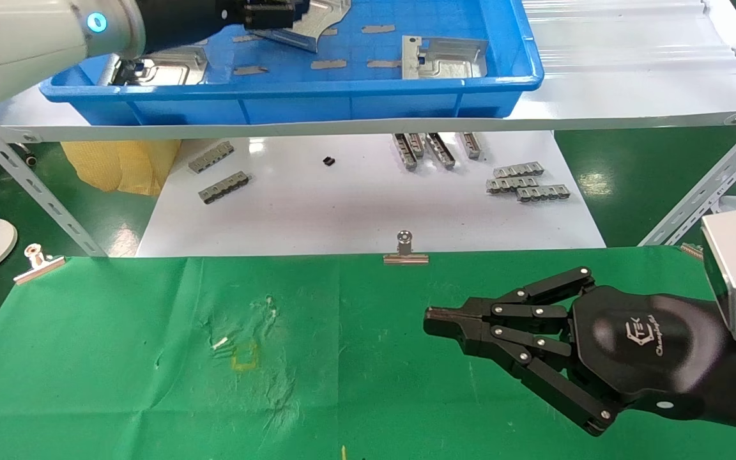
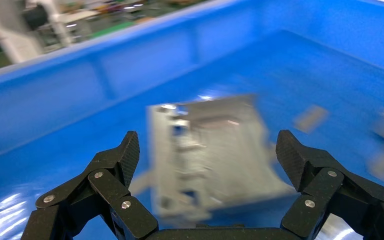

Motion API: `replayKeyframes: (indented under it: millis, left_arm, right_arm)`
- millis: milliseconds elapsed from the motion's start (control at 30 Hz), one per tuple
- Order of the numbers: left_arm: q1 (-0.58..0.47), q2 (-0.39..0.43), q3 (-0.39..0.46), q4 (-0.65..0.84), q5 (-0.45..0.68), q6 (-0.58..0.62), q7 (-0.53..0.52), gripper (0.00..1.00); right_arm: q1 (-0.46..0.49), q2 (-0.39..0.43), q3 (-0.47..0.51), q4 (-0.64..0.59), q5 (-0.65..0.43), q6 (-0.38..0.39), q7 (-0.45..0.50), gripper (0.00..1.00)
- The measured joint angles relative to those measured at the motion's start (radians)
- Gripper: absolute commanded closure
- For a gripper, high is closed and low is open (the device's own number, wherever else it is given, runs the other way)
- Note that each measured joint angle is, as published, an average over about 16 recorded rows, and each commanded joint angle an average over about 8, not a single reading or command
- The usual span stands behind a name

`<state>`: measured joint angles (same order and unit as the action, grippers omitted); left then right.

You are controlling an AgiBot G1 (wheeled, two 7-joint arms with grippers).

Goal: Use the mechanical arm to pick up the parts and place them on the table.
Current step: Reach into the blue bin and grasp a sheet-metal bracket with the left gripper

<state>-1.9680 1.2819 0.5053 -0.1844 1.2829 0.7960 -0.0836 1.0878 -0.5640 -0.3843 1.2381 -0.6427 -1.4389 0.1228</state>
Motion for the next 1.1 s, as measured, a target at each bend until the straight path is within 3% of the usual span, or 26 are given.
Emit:
replayKeyframes:
  millis: [100,133,500,1100]
  left_arm:
    - [-0.012,0.035,-0.002,0.055,0.002,-0.07,0.009,0.95]
    - [-0.014,0.043,-0.003,0.069,0.001,-0.088,0.01,1.0]
    - [-0.009,0.07,-0.008,0.126,-0.018,-0.15,-0.02,1.0]
    - [0.013,0.072,0.012,0.098,-0.022,-0.173,-0.034,1.0]
  right_arm:
    - [0.0,0.0,0.0,0.0,0.0,0.0,0.0,0.0]
    - [0.0,0.0,0.0,0.0,0.0,0.0,0.0,0.0]
    - [0.0,0.0,0.0,0.0,0.0,0.0,0.0,0.0]
    - [0.0,0.0,0.0,0.0,0.0,0.0,0.0,0.0]
